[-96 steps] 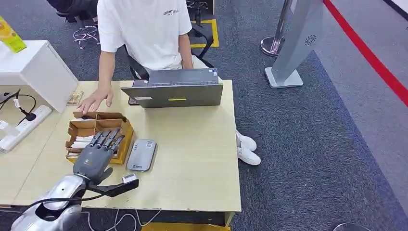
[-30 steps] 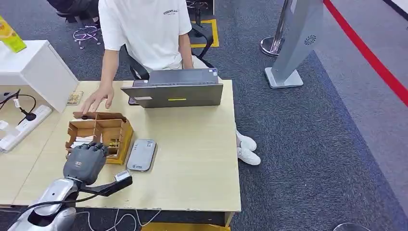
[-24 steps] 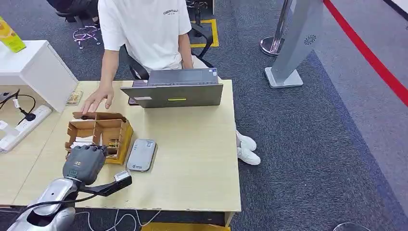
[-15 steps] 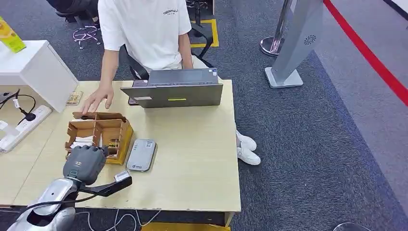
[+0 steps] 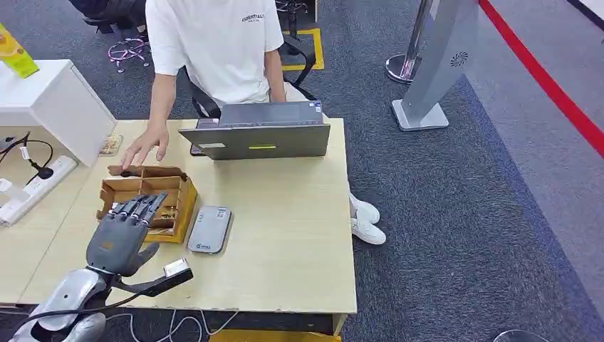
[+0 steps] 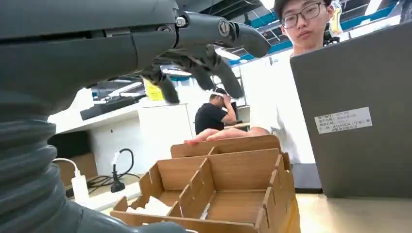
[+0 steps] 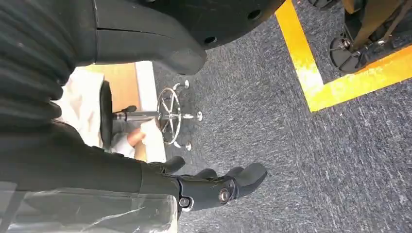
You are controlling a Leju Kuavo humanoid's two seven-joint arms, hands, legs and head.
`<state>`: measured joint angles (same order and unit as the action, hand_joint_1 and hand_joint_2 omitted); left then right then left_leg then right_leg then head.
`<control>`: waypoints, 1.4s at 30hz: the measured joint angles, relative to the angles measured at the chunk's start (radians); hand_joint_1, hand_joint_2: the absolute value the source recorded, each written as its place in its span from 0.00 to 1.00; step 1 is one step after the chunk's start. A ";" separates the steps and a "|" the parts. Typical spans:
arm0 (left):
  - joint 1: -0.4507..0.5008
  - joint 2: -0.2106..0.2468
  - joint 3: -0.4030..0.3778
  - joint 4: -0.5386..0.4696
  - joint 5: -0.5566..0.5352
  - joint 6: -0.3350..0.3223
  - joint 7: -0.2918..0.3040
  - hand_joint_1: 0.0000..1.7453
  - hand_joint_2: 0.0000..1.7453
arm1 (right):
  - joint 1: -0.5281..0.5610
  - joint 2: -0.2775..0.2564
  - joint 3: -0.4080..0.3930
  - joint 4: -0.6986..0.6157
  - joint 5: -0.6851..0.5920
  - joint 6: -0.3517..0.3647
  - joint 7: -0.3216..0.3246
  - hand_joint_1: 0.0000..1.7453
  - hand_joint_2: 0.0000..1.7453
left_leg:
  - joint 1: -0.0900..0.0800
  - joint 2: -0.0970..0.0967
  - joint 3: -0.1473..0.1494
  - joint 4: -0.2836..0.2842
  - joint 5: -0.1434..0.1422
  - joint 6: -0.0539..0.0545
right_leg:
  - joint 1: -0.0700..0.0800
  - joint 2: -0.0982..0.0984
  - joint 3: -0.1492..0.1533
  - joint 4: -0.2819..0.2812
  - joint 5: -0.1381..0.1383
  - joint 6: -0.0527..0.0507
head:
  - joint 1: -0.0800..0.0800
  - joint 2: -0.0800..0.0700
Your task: Pass the card to the sensor for recognition and then transmit it.
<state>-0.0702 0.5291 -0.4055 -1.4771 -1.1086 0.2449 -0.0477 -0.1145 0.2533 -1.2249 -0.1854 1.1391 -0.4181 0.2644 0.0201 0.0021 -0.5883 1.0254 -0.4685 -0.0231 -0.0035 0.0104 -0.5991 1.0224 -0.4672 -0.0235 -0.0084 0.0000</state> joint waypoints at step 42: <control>-0.134 -0.093 0.002 0.243 -0.106 -0.135 0.117 0.43 1.00 | 0.000 -0.003 0.011 0.000 0.010 0.038 0.005 0.00 1.00 | 0.000 0.000 0.000 0.000 0.000 0.000 | 0.000 0.000 0.000 0.000 0.000 0.000 | 0.000 0.000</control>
<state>-0.2046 0.4360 -0.4036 -1.2337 -1.2142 0.1102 0.0690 -0.1146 0.2506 -1.2139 -0.1854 1.1494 -0.3803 0.2689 0.0201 0.0020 -0.5881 1.0254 -0.4685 -0.0231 -0.0035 0.0105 -0.5995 1.0223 -0.4671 -0.0236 -0.0088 0.0000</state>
